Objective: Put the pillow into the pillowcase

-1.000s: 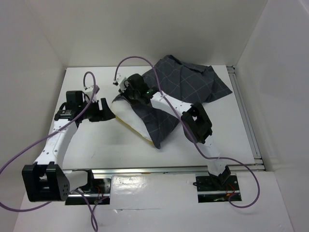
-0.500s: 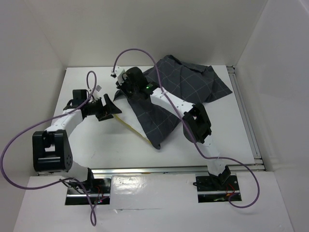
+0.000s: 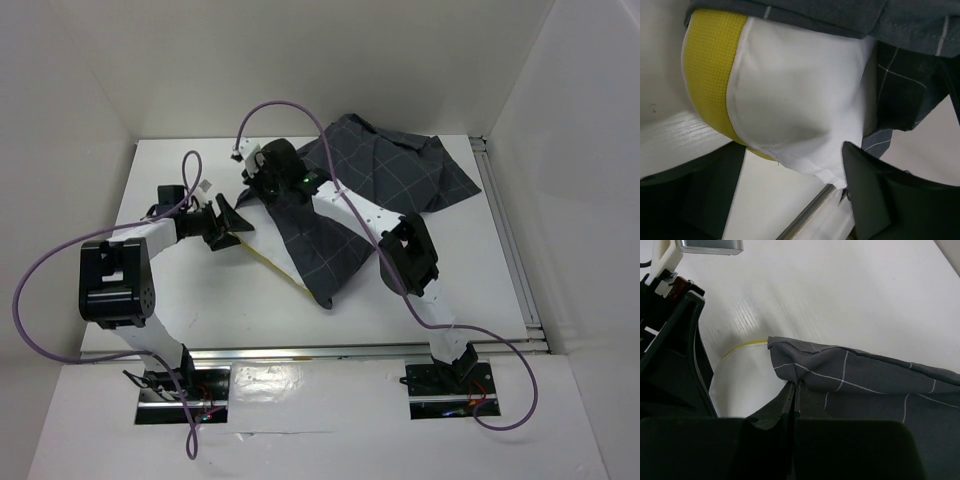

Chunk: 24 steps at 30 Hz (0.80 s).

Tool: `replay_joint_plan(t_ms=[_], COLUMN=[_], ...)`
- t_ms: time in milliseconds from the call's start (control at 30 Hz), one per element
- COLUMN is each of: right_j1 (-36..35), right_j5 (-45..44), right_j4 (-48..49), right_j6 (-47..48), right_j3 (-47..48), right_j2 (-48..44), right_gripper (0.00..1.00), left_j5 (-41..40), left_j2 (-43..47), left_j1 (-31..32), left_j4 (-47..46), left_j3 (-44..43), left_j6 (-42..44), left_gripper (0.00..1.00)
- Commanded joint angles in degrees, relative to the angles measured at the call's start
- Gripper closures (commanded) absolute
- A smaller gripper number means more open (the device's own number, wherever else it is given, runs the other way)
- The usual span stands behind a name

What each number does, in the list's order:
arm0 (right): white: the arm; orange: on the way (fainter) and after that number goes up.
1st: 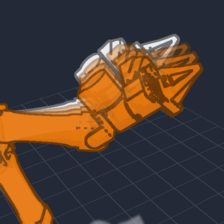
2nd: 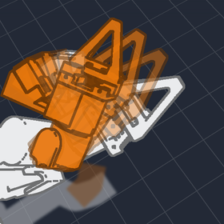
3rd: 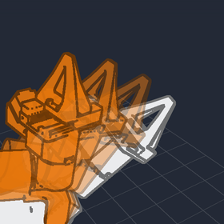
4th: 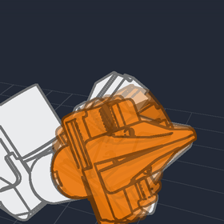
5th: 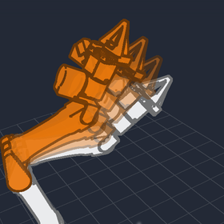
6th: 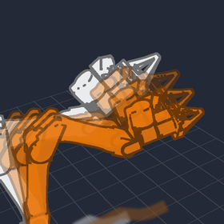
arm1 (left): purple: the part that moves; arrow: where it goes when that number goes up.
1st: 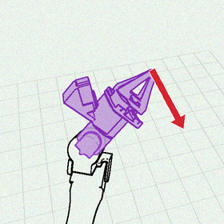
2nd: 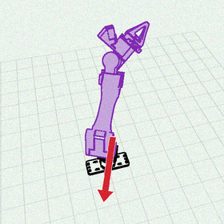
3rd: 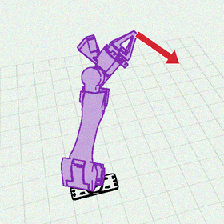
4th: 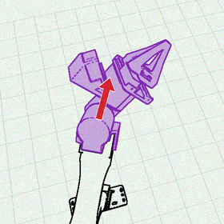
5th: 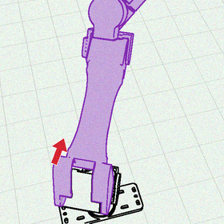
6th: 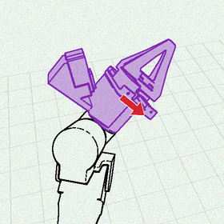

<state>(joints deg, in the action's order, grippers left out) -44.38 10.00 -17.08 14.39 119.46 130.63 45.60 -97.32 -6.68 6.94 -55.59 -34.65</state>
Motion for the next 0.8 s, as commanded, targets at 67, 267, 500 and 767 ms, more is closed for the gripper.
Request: replay_joint_plan(t_ms=[67,267,500,767], right_j1=[0.26,-2.02,-5.45,-7.65], right_j5=[5.27,11.61,14.34,14.96], right_j4=[-3.38,-7.87,-8.49,-8.49], right_j6=[-2.43,-5.33,-6.39,-6.39], right_j3=[3.85,11.84,13.26,18.52], right_j2=[-4.24,-2.04,-0.99,2.69], right_gripper=[1.0,1.0,1.0,1.0], left_j5=[4.57,8.79,13.8,19.69], left_j2=[-1.72,-10.33,-14.65,-17.2], left_j1=[-0.09,0.44,1.05,5.7], left_j4=[-10.09,-11.85,-23.62,-52.6], left_j3=[3.21,-6.01,-11.19,-11.82], left_j6=[-6.9,-9.62,-22.9,-45.22], left_gripper=[0.42,0.86,1.0,1.0])
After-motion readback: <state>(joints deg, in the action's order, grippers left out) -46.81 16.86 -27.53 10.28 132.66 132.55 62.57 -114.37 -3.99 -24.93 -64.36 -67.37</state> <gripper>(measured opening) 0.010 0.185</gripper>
